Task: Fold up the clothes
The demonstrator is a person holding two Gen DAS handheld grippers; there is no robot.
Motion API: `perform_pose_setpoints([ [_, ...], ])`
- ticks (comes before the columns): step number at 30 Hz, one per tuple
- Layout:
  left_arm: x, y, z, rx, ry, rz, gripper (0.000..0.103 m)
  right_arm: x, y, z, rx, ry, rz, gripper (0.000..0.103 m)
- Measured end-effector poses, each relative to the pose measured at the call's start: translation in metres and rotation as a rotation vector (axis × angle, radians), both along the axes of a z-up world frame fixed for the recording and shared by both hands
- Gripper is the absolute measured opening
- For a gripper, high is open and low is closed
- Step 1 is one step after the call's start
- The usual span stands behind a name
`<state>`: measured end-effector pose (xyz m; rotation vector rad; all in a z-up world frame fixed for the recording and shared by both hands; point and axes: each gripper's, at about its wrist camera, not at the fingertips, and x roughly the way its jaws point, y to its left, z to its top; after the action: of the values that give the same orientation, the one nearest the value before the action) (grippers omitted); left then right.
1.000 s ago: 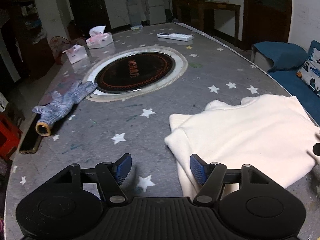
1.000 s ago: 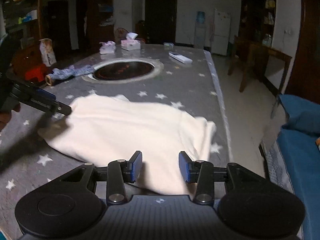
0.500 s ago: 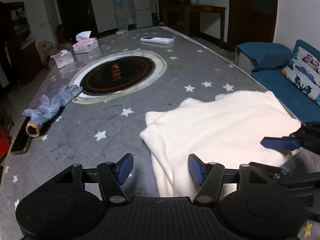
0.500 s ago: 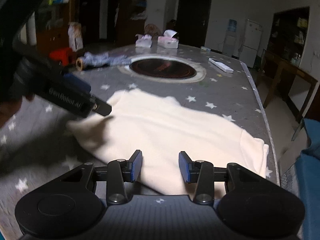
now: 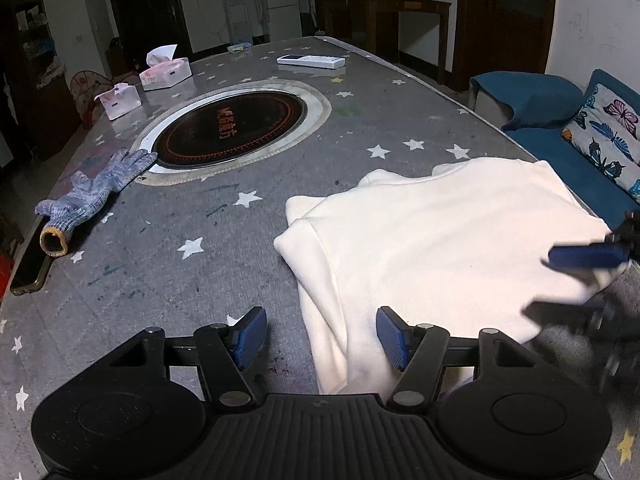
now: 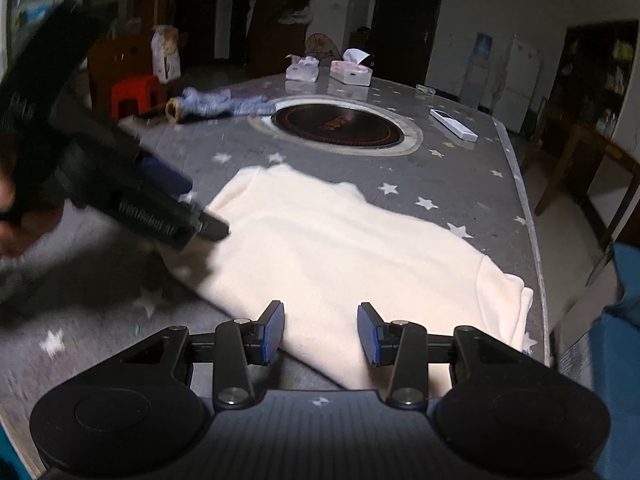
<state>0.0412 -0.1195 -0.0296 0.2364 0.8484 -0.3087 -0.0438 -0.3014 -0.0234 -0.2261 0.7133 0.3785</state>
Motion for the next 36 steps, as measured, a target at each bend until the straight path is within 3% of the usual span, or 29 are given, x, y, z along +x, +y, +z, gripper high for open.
perform_pose_setpoints([
  [4, 0.001, 0.0, 0.0, 0.0, 0.002, 0.003, 0.065, 0.023, -0.017, 0.009, 0.07, -0.002, -0.073, 0.04],
  [15, 0.004, 0.001, -0.001, -0.012, 0.019, 0.006, 0.066, 0.091, -0.035, -0.014, 0.054, 0.058, -0.199, 0.041],
  [24, 0.003, 0.003, 0.0, -0.021, 0.022, 0.018, 0.068, 0.07, -0.031, -0.007, 0.057, 0.032, -0.193, 0.055],
  [26, 0.001, 0.003, 0.0, -0.02, 0.02, 0.019, 0.068, 0.062, -0.029, -0.004, 0.065, 0.028, -0.195, 0.064],
  [30, -0.004, 0.003, 0.002, -0.019, 0.017, 0.023, 0.071, 0.047, -0.026, -0.001, 0.072, 0.015, -0.199, 0.068],
  [32, -0.006, 0.002, 0.003, -0.016, 0.014, 0.025, 0.073, 0.042, -0.025, 0.0, 0.081, 0.012, -0.203, 0.078],
  [36, -0.012, 0.002, 0.006, -0.016, 0.009, 0.028, 0.078, 0.03, -0.022, 0.003, 0.083, -0.007, -0.223, 0.086],
])
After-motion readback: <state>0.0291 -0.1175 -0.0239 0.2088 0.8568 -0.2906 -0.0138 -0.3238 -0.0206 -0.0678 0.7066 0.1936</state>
